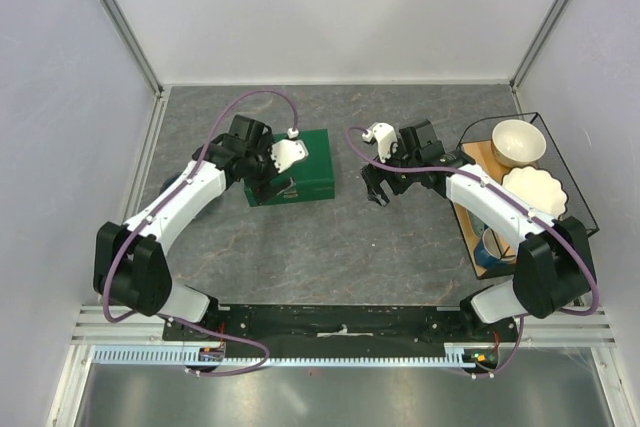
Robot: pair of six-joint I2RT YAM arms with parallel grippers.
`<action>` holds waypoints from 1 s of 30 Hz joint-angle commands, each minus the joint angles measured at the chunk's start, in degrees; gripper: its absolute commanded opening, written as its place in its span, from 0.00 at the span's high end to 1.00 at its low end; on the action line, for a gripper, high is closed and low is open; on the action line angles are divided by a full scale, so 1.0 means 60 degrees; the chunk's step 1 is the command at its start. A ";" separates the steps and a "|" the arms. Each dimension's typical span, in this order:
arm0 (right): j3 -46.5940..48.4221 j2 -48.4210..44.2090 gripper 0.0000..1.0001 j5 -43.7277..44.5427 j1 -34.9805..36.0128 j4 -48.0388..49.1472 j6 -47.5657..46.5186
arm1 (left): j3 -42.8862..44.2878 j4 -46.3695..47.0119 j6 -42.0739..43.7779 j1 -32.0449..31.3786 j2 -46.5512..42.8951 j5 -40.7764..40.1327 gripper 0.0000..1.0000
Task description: Organize the mixed jewelry
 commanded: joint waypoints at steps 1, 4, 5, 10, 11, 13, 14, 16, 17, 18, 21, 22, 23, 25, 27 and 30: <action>-0.0006 -0.0152 0.02 -0.0039 -0.0031 0.0304 0.0096 | 0.1038 -0.0021 -0.0783 -0.0022 0.0089 0.0602 0.01; -0.0064 -0.0152 0.02 -0.0053 -0.0031 0.0318 0.0081 | 0.1230 0.0213 -0.0959 -0.0022 0.0426 0.0588 0.01; -0.0079 -0.0166 0.02 -0.0054 -0.0031 0.0318 0.0066 | 0.1260 0.0315 -0.0974 -0.0036 0.0514 0.0588 0.01; -0.0108 -0.0166 0.02 -0.0024 -0.0031 0.0348 0.0066 | 0.1567 0.0755 -0.1223 -0.0051 0.1317 0.0632 0.01; -0.0108 -0.0181 0.02 -0.0010 -0.0031 0.0348 0.0066 | 0.1582 0.0828 -0.1252 -0.0065 0.1422 0.0632 0.01; -0.0123 -0.0210 0.02 0.0005 -0.0031 0.0362 0.0052 | 0.1480 0.1179 -0.1325 -0.0095 0.1685 0.0486 0.01; -0.0138 -0.0210 0.02 0.0005 -0.0045 0.0377 0.0052 | 0.1451 0.1311 -0.1326 -0.0138 0.1788 0.0442 0.01; -0.0181 -0.0211 0.02 0.0005 -0.0045 0.0391 0.0023 | 0.1305 0.1618 -0.1370 -0.0182 0.1920 0.0295 0.01; -0.0196 -0.0210 0.02 0.0049 -0.0045 0.0406 0.0022 | 0.1231 0.1707 -0.1370 -0.0255 0.2051 0.0222 0.01; -0.0225 -0.0210 0.02 0.0035 -0.0045 0.0406 0.0008 | 0.1173 0.1780 -0.1384 -0.0299 0.2081 0.0106 0.01; -0.0284 -0.0240 0.02 0.0064 -0.0074 0.0465 0.0008 | 0.0792 0.2263 -0.1443 -0.0431 0.2199 -0.0085 0.01; -0.0299 -0.0225 0.02 0.0078 -0.0060 0.0479 0.0008 | 0.0588 0.2380 -0.1457 -0.0446 0.2199 -0.0158 0.01; -0.0299 -0.0225 0.02 0.0078 -0.0074 0.0479 -0.0007 | 0.0528 0.2599 -0.1472 -0.0490 0.2199 -0.0203 0.01; -0.0299 -0.0196 0.02 0.0078 -0.0075 0.0479 -0.0007 | 0.0411 0.2703 -0.1604 -0.0490 0.2097 -0.0291 0.01; -0.0328 -0.0167 0.02 0.0078 -0.0089 0.0479 -0.0022 | 0.0425 0.2718 -0.1779 -0.0490 0.1704 -0.0335 0.01; -0.0314 -0.0196 0.02 0.0078 -0.0089 0.0494 -0.0007 | 0.0542 0.2646 -0.2042 -0.0490 0.0900 -0.0451 0.01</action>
